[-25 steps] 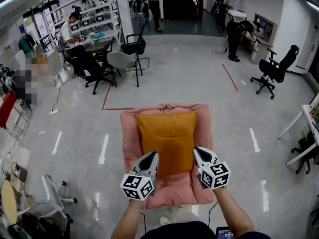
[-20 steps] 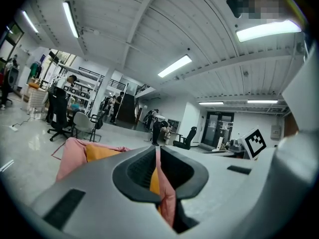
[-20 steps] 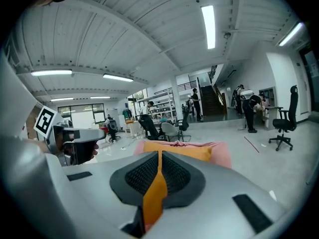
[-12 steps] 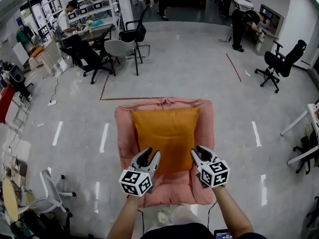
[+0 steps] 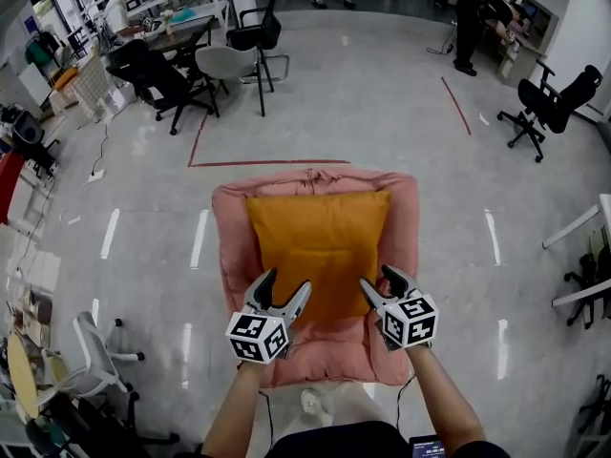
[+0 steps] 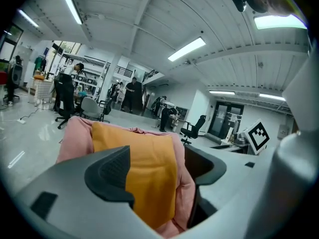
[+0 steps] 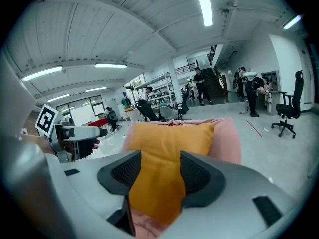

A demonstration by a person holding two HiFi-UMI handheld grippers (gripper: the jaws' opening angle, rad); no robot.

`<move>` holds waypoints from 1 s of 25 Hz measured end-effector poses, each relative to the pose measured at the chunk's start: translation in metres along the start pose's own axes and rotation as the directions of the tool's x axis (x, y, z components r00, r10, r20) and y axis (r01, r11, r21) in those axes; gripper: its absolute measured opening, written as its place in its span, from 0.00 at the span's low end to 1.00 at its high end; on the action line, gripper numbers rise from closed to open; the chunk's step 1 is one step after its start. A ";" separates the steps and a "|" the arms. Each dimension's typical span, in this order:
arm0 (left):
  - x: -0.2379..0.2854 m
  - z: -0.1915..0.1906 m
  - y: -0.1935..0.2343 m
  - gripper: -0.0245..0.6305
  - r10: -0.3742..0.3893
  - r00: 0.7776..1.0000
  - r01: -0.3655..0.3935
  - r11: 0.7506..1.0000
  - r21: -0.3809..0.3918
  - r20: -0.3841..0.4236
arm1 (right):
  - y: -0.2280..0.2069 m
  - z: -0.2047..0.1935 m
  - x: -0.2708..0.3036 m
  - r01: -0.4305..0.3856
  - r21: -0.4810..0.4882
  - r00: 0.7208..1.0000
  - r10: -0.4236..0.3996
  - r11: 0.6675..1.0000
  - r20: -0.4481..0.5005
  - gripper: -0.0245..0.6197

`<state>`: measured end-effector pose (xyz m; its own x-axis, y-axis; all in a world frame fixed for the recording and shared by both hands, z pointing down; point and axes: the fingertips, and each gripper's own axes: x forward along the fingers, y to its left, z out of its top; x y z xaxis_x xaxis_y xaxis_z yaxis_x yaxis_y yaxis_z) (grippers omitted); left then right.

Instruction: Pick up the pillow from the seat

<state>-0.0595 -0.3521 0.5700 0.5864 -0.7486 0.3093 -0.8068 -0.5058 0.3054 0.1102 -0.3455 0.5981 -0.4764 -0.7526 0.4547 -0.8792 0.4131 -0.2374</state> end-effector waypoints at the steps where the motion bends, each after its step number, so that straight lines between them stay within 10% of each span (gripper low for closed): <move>1: 0.003 -0.003 0.003 0.55 0.005 1.000 -0.005 1.000 0.001 -0.003 | -0.002 -0.003 0.005 -0.001 -0.004 1.000 0.001 1.000 -0.010 0.42; 25: 0.047 -0.070 0.066 0.71 0.119 0.981 -0.129 0.990 -0.056 -0.152 | -0.061 -0.049 0.064 0.052 0.094 0.992 -0.041 0.994 -0.118 0.51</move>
<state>-0.0797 -0.3904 0.6679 0.4901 -0.7295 0.4771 -0.8704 -0.3802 0.3127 0.1335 -0.3940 0.6836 -0.4359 -0.7028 0.5622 -0.8997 0.3233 -0.2933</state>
